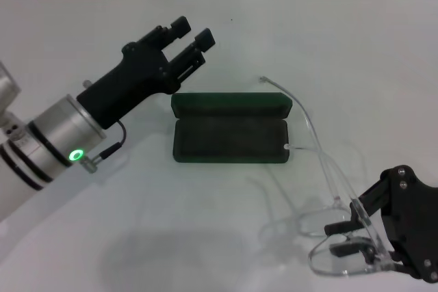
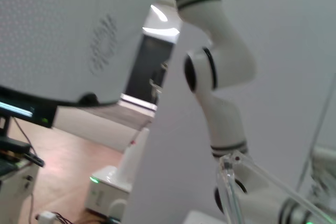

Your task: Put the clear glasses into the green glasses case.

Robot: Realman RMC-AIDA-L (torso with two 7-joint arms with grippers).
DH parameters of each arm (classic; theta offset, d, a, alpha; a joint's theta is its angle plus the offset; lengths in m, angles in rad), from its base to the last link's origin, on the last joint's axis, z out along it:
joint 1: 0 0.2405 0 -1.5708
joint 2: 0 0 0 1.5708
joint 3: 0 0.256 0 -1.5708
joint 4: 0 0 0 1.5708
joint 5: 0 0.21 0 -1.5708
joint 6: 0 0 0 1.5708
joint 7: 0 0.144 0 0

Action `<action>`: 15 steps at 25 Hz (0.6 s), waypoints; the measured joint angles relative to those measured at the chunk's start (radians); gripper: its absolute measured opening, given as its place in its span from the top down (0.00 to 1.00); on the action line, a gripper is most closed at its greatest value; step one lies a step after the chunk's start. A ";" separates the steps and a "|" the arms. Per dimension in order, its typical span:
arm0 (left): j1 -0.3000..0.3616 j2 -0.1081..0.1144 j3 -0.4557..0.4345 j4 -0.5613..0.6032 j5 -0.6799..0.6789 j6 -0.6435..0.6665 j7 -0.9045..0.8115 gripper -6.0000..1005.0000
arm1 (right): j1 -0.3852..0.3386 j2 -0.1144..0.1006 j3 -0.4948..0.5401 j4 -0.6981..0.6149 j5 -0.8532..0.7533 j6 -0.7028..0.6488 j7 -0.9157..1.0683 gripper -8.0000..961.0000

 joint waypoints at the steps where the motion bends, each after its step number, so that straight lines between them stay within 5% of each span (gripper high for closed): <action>1: -0.005 -0.001 0.005 0.014 0.006 -0.022 0.002 0.42 | 0.008 0.002 0.000 0.000 0.000 -0.013 0.002 0.87; 7: -0.058 -0.002 0.021 0.158 0.167 -0.140 0.032 0.42 | 0.067 0.008 -0.010 0.062 0.024 -0.020 0.046 0.87; 15: -0.069 -0.003 0.013 0.228 0.254 -0.132 0.061 0.42 | 0.113 0.005 -0.012 0.112 0.019 0.044 0.160 0.87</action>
